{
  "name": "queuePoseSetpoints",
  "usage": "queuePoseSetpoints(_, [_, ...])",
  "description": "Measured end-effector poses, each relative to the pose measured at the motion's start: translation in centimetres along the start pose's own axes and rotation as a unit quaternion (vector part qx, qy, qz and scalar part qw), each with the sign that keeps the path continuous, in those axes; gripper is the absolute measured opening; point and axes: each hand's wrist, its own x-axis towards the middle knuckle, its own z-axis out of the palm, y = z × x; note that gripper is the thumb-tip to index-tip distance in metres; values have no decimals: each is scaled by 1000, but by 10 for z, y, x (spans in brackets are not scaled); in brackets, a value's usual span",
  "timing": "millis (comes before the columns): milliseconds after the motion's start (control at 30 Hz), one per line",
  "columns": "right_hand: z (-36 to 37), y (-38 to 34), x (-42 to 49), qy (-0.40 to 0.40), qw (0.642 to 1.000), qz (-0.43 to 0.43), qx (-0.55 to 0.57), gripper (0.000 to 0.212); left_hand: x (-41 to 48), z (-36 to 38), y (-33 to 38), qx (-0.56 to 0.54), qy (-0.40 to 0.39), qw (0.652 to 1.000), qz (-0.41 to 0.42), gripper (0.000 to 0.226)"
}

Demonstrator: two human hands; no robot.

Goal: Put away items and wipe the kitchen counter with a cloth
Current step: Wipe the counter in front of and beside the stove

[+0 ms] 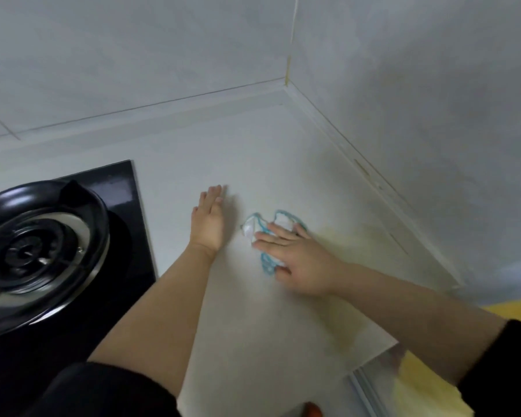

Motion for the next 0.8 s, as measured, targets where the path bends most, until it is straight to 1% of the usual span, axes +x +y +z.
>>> queuePoseSetpoints(33, [-5, 0, 11, -3, 1000, 24, -16, 79, -2, -3, -1, -7, 3, 1000, 9, 43])
queuePoseSetpoints(67, [-9, 2, 24, -5, 998, 62, -19, 74, -7, -4, -3, -5, 8, 1000, 22, 44])
queuePoseSetpoints(133, [-19, 0, 51, 4, 992, 125, 2, 67, -23, 0, -11, 57, 23, 996, 67, 46])
queuePoseSetpoints(200, [-19, 1, 61, 21, 990, 138, 8, 64, -47, 12, -18, 142, 34, 981, 125, 54])
queuePoseSetpoints(267, [-20, 17, 51, 24, 990, 138, 3, 58, -68, 24, -17, 188, 19, 970, 155, 62])
queuePoseSetpoints(333, [-24, 46, 33, 40, 986, 163, 1, 56, -84, 36, -9, 216, 3, 962, 165, 69])
queuePoseSetpoints(400, [-32, 75, 10, 45, 978, 203, 12, 58, -96, 46, -1, 246, -16, 954, 169, 78])
queuePoseSetpoints(500, [-35, 101, -28, 55, 967, 231, 90, 60, -110, 56, 7, 263, -18, 954, 139, 83])
queuePoseSetpoints(567, [-31, 104, -48, 56, 966, 230, 104, 59, -116, 57, 6, 263, 6, 957, 120, 80])
queuePoseSetpoints(633, [-21, 103, -62, 60, 967, 232, 90, 57, -119, 53, -2, 281, 16, 953, 114, 71])
queuePoseSetpoints(733, [-5, 97, -93, 81, 968, 227, 75, 58, -132, 46, -13, 326, 4, 937, 127, 60])
queuePoseSetpoints(800, [3, 91, -118, 93, 970, 217, 67, 57, -145, 43, -17, 352, 9, 925, 138, 57])
